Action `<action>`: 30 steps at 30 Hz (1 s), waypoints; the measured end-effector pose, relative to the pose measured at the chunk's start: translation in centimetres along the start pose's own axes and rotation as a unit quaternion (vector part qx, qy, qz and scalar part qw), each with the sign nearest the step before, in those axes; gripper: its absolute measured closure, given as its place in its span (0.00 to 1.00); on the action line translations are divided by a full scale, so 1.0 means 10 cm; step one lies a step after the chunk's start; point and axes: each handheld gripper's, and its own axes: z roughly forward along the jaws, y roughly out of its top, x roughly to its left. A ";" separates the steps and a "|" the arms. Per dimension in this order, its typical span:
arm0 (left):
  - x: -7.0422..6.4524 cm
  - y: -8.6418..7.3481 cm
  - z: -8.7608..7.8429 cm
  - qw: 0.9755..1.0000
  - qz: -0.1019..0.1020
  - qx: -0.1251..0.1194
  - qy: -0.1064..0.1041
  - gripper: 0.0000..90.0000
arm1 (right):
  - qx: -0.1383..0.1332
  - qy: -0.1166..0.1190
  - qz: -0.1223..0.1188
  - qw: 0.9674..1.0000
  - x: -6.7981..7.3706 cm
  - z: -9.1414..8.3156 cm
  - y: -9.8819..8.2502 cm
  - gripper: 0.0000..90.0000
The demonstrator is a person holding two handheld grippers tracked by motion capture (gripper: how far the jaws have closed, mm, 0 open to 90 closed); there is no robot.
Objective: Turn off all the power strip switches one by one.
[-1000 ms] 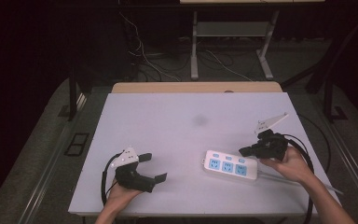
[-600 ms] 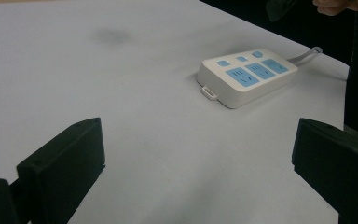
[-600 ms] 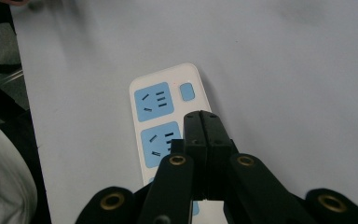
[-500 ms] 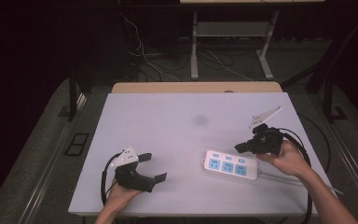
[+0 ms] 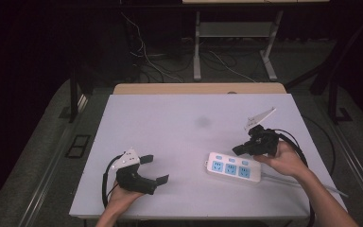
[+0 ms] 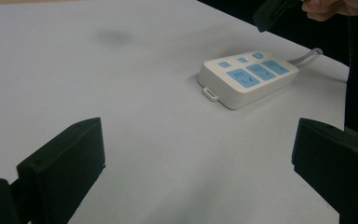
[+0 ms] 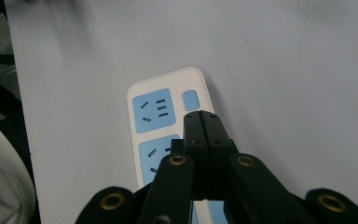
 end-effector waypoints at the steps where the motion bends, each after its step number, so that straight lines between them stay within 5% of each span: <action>1: 0.00 0.00 0.00 1.000 0.000 0.000 0.000 0.01 | 0.001 0.000 0.000 1.000 0.00 0.01 0.00 1.00; 30: 0.00 0.00 -0.01 1.000 -0.001 -0.004 0.001 0.01 | 0.034 0.008 0.001 0.999 -0.06 0.29 -0.03 1.00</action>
